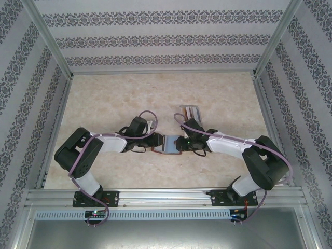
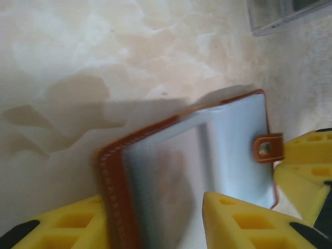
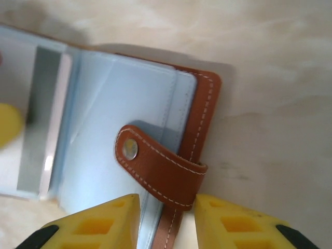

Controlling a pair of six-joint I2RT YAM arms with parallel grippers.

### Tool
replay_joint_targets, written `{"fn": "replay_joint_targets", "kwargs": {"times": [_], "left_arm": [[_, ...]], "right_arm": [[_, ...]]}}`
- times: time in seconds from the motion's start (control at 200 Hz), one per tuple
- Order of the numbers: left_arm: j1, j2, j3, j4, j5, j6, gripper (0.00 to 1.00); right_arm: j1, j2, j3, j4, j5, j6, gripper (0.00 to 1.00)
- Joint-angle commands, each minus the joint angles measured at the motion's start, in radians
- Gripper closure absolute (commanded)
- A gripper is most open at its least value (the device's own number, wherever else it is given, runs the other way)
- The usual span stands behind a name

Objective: Put the credit cards into the card holder

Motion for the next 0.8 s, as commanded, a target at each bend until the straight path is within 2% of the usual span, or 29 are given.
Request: {"fn": "replay_joint_targets", "kwargs": {"times": [0.0, 0.11, 0.29, 0.47, 0.674, 0.794], "left_arm": [[-0.033, -0.054, -0.023, 0.056, 0.032, -0.034, 0.56], [-0.038, -0.128, -0.024, 0.032, 0.001, -0.013, 0.56], [-0.057, -0.184, 0.015, -0.085, -0.074, 0.052, 0.56], [-0.070, -0.153, 0.031, -0.117, -0.110, 0.053, 0.58], [-0.087, -0.122, 0.030, -0.090, -0.106, 0.034, 0.68], [-0.094, -0.111, 0.053, -0.139, -0.140, 0.036, 0.77]], "right_arm": [[0.024, 0.042, 0.043, 0.068, -0.084, 0.031, 0.66], [0.028, 0.063, 0.037, 0.093, -0.069, 0.046, 0.66], [0.028, 0.055, 0.027, 0.079, -0.001, 0.051, 0.57], [0.050, 0.018, 0.064, -0.087, 0.237, 0.012, 0.51], [0.055, 0.079, 0.108, -0.164, 0.365, 0.019, 0.50], [0.064, 0.124, 0.142, -0.197, 0.453, 0.017, 0.50]]}}
